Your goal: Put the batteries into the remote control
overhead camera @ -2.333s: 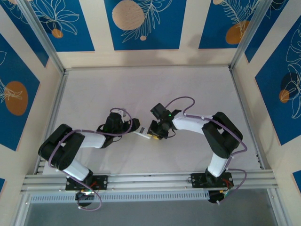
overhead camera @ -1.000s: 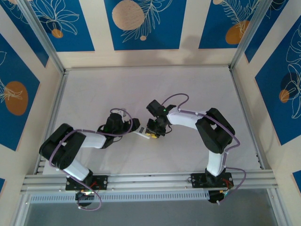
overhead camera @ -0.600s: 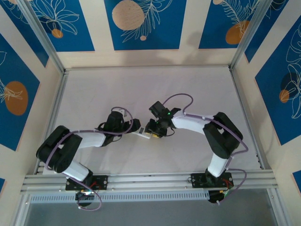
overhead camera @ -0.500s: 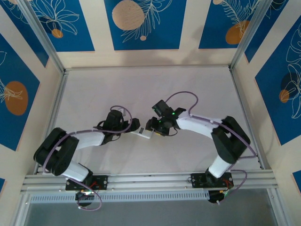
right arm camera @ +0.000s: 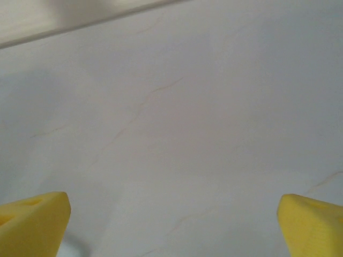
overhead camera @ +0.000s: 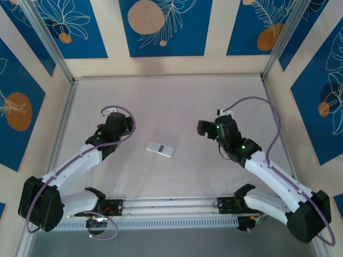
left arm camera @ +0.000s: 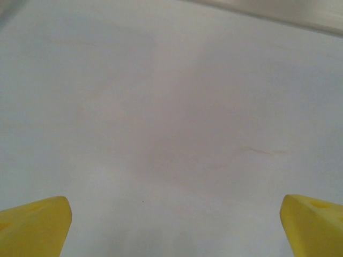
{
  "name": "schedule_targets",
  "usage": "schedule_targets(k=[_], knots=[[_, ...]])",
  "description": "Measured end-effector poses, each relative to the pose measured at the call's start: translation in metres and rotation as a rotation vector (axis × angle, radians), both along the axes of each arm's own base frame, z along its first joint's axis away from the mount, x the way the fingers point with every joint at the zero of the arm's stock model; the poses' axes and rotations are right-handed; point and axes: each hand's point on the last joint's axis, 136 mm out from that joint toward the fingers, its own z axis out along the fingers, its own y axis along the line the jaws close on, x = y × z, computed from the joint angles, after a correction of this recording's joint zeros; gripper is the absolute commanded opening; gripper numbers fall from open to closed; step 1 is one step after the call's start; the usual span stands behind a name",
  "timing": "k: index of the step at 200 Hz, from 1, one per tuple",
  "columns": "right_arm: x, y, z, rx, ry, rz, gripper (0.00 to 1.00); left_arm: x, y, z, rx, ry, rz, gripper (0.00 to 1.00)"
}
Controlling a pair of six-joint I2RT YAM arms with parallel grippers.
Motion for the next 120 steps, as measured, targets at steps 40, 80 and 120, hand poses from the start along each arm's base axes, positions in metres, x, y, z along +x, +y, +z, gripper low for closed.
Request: schedule_targets(k=[40,80,120], knots=[[0.015,-0.074,-0.057,-0.147,-0.007,-0.118,0.99,0.021,0.032,-0.007,0.289,-0.028,0.063,1.00],[0.042,-0.103,-0.094,-0.185,0.023,-0.147,0.99,0.036,0.063,-0.053,0.455,0.075,0.091,1.00],[0.062,-0.099,-0.098,-0.126,-0.048,-0.080,0.99,0.039,0.090,-0.080,0.419,0.038,0.076,1.00]])
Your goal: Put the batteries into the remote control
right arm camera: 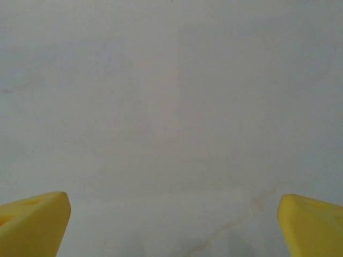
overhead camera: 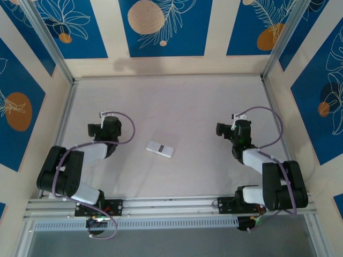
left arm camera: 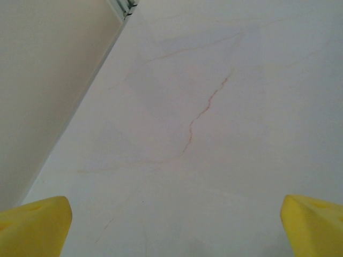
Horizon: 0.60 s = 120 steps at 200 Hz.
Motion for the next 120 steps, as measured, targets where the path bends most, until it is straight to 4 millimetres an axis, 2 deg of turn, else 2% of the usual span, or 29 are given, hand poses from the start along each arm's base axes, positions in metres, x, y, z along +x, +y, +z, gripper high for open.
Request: schedule_targets(k=[17,34,52,71,94,120], knots=[[0.009,0.005,0.008,0.019,-0.056,0.043,0.99,0.003,0.008,-0.007,-0.051,-0.030,-0.024,1.00],[0.018,0.010,0.011,0.030,-0.102,0.084,0.99,0.009,0.006,-0.008,-0.097,-0.048,-0.071,1.00],[0.025,0.016,-0.001,0.043,-0.114,0.127,0.99,0.015,-0.005,-0.003,-0.141,-0.099,-0.146,1.00],[0.023,0.021,-0.018,0.049,-0.066,0.155,0.99,0.013,-0.015,-0.005,-0.160,-0.141,-0.211,1.00],[0.025,0.021,-0.016,0.056,-0.072,0.164,0.99,0.008,-0.020,-0.019,-0.171,-0.116,-0.242,1.00],[0.027,0.021,-0.013,0.056,-0.083,0.166,0.99,0.012,-0.023,-0.010,-0.177,-0.159,-0.259,1.00]])
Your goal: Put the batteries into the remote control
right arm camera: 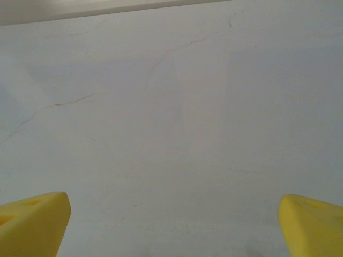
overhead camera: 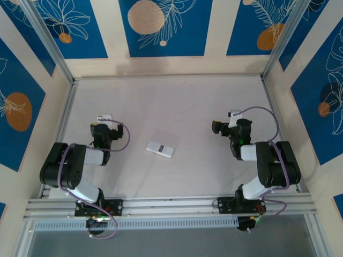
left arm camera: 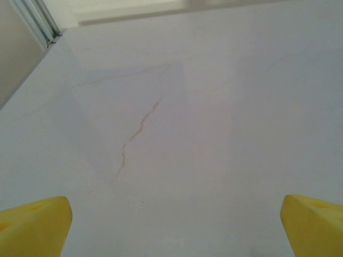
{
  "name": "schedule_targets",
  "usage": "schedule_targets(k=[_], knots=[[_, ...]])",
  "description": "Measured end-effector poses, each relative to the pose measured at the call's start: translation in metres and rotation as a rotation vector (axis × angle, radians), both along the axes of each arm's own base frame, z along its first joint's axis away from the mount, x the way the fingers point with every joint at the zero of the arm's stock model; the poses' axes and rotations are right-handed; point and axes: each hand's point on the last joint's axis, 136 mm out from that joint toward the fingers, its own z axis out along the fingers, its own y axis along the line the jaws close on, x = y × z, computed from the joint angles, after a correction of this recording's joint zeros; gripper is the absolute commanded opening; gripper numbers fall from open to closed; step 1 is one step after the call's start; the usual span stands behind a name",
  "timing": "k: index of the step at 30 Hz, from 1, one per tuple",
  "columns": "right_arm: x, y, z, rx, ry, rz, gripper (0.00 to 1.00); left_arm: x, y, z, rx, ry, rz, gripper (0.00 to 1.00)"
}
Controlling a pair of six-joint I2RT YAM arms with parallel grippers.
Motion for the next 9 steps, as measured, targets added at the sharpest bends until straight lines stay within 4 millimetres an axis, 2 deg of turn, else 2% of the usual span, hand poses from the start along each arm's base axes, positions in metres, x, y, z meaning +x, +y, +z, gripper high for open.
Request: schedule_targets(k=[9], knots=[[-0.0003,0.0008,0.0000,0.006,0.001,0.009,0.99,0.0033,-0.0008,0.0084,-0.005,-0.037,-0.003,1.00]])
